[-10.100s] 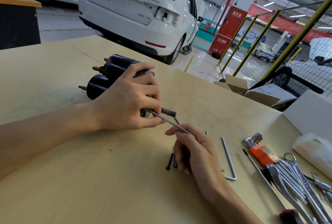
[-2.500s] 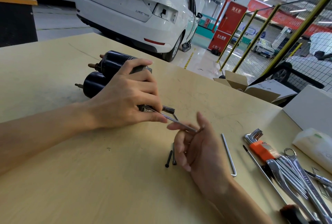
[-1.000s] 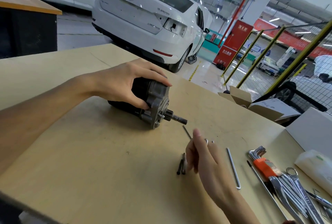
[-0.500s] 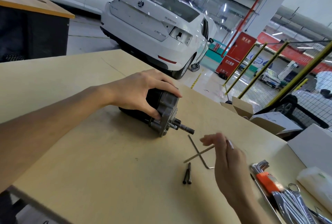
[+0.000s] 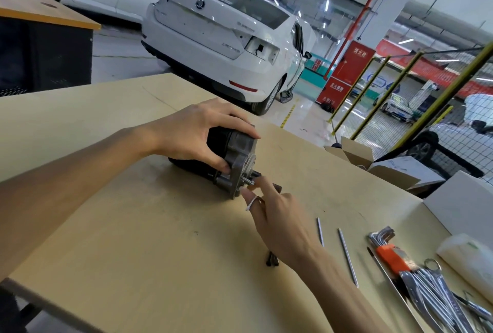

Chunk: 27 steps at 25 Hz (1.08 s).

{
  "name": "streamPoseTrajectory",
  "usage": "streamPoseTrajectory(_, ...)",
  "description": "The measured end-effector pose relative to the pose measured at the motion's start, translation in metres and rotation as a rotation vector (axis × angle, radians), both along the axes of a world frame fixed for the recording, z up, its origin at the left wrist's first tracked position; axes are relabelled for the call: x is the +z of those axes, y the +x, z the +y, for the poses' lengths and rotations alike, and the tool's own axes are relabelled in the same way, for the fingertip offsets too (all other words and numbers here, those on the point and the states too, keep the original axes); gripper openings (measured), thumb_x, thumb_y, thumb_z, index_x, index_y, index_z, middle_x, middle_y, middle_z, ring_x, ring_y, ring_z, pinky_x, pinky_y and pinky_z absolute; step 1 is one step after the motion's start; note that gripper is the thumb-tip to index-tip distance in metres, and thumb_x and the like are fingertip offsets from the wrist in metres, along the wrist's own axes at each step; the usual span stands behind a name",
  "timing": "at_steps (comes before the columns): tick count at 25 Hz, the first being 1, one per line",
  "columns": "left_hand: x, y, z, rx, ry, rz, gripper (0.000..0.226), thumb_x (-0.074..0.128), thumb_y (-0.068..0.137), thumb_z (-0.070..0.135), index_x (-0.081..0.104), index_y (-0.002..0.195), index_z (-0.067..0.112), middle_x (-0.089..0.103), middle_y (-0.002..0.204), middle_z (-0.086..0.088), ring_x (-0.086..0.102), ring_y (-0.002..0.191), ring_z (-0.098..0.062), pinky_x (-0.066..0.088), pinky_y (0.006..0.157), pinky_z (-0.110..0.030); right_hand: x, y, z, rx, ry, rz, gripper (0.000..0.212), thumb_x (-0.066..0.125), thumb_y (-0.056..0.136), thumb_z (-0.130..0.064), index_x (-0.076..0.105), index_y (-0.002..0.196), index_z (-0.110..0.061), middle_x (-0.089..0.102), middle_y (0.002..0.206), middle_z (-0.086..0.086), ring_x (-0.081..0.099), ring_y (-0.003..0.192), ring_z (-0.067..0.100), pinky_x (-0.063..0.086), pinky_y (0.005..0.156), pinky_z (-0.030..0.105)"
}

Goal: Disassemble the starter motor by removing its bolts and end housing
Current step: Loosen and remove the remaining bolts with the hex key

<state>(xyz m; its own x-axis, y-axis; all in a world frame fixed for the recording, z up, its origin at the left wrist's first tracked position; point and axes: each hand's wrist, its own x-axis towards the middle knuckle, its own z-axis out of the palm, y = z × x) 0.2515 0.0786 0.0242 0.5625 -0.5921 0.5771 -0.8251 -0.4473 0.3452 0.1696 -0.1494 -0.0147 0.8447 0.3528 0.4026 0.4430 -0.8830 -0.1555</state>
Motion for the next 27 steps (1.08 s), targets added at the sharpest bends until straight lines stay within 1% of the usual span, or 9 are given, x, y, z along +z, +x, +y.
streamPoseTrajectory(4, 0.002, -0.003, -0.001, -0.028, 0.006, 0.005, 0.071, 0.092, 0.066, 0.027, 0.059, 0.127, 0.042, 0.053, 0.130, 0.018, 0.041, 0.121, 0.007, 0.029, 0.106, -0.015, 0.006, 0.001, 0.005, 0.115, 0.158, 0.021, 0.015, 0.043, 0.103, -0.029, 0.051, 0.094, -0.020, 0.034, 0.050, -0.006, 0.035, 0.051, 0.017, 0.026, 0.044, 0.022)
streamPoseTrajectory(7, 0.001, -0.004, 0.001, -0.032, -0.030, 0.056, 0.057, 0.069, 0.077, 0.052, 0.055, 0.132, 0.048, 0.053, 0.126, 0.029, 0.046, 0.120, 0.003, 0.036, 0.103, -0.022, 0.021, 0.002, -0.017, 0.058, 0.257, 0.250, 0.026, 0.044, 0.103, -0.034, 0.048, 0.078, -0.028, 0.041, 0.051, -0.010, 0.035, 0.049, 0.011, 0.025, 0.046, 0.022)
streamPoseTrajectory(9, -0.004, -0.004, -0.006, 0.120, -0.102, -0.027, 0.062, 0.058, 0.076, 0.069, 0.053, 0.133, 0.045, 0.062, 0.118, 0.020, 0.057, 0.109, -0.007, 0.046, 0.095, -0.033, 0.033, 0.002, -0.042, -0.059, 0.180, 0.421, 0.027, 0.046, 0.101, -0.034, 0.055, 0.076, -0.028, 0.047, 0.057, -0.012, 0.040, 0.052, 0.005, 0.029, 0.049, 0.021)
streamPoseTrajectory(11, -0.006, -0.004, -0.021, 0.331, -0.102, -0.213, 0.068, 0.052, 0.073, 0.078, 0.065, 0.120, 0.031, 0.071, 0.097, 0.004, 0.065, 0.088, -0.021, 0.050, 0.079, -0.037, 0.039, -0.003, -0.060, -0.150, 0.064, 0.523, 0.026, 0.047, 0.101, -0.032, 0.063, 0.084, -0.022, 0.056, 0.069, -0.011, 0.050, 0.063, 0.006, 0.036, 0.054, 0.022)
streamPoseTrajectory(14, -0.005, -0.002, -0.037, 0.470, -0.061, -0.397, 0.056, 0.047, 0.077, 0.073, 0.069, 0.080, 0.022, 0.064, 0.066, 0.002, 0.061, 0.062, -0.025, 0.035, 0.059, -0.028, 0.038, -0.005, -0.069, -0.221, -0.042, 0.496, 0.032, 0.047, 0.101, -0.033, 0.069, 0.094, -0.011, 0.068, 0.085, 0.004, 0.061, 0.079, 0.021, 0.045, 0.066, 0.034)
streamPoseTrajectory(16, -0.004, -0.003, -0.040, 0.493, -0.060, -0.392, 0.051, 0.047, 0.077, 0.071, 0.064, 0.071, 0.023, 0.058, 0.058, 0.005, 0.056, 0.056, -0.023, 0.029, 0.057, -0.027, 0.038, -0.005, -0.073, -0.240, -0.104, 0.502, 0.034, 0.050, 0.099, -0.034, 0.071, 0.091, -0.009, 0.069, 0.085, 0.008, 0.061, 0.078, 0.024, 0.043, 0.063, 0.033)
streamPoseTrajectory(23, 0.008, 0.012, -0.046, 0.438, -0.054, -0.270, 0.061, 0.039, 0.071, 0.073, 0.072, 0.068, 0.021, 0.051, 0.050, 0.007, 0.045, 0.052, -0.017, 0.025, 0.055, -0.024, 0.038, -0.007, -0.090, -0.281, -0.072, 0.469, 0.044, 0.058, 0.091, -0.054, 0.068, 0.075, -0.014, 0.058, 0.063, 0.002, 0.047, 0.057, 0.012, 0.033, 0.054, 0.028)
streamPoseTrajectory(25, 0.010, 0.017, -0.043, 0.422, -0.044, -0.259, 0.063, 0.038, 0.070, 0.073, 0.073, 0.069, 0.021, 0.058, 0.053, 0.003, 0.050, 0.054, -0.019, 0.027, 0.056, -0.021, 0.032, -0.003, -0.086, -0.279, -0.039, 0.366, 0.048, 0.056, 0.092, -0.055, 0.061, 0.071, -0.012, 0.052, 0.060, 0.001, 0.048, 0.059, 0.017, 0.032, 0.054, 0.030)
streamPoseTrajectory(27, 0.010, 0.016, -0.040, 0.411, -0.040, -0.272, 0.060, 0.040, 0.071, 0.071, 0.073, 0.069, 0.021, 0.060, 0.055, 0.003, 0.052, 0.055, -0.019, 0.028, 0.056, -0.023, 0.025, -0.002, -0.074, -0.234, 0.001, 0.243, 0.042, 0.056, 0.091, -0.058, 0.062, 0.081, -0.018, 0.056, 0.065, -0.002, 0.055, 0.067, 0.022, 0.038, 0.057, 0.032)
